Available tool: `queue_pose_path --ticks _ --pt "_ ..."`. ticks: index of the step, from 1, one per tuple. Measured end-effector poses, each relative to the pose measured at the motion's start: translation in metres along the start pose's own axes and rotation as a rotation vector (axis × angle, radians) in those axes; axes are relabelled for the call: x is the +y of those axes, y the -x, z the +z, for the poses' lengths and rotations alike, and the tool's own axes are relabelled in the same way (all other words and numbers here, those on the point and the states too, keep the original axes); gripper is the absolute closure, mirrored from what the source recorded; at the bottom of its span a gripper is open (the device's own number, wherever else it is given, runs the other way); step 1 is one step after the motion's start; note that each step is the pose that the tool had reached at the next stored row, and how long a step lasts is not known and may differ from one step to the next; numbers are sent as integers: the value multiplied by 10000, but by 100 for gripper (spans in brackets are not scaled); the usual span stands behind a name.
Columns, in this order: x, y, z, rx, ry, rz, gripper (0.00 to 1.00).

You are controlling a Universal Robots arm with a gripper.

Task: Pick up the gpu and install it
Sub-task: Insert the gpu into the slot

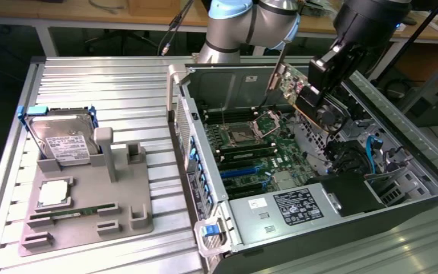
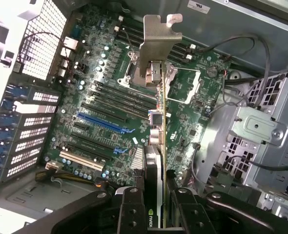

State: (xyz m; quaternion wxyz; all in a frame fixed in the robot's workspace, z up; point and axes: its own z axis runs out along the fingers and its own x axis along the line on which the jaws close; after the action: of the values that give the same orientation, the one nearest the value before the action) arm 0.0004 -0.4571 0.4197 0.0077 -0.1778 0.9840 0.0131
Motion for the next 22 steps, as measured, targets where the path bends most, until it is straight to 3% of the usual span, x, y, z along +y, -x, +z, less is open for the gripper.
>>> queue_pose_path --ticks 22 --pt "0 0 0 23 20 -1020 73"
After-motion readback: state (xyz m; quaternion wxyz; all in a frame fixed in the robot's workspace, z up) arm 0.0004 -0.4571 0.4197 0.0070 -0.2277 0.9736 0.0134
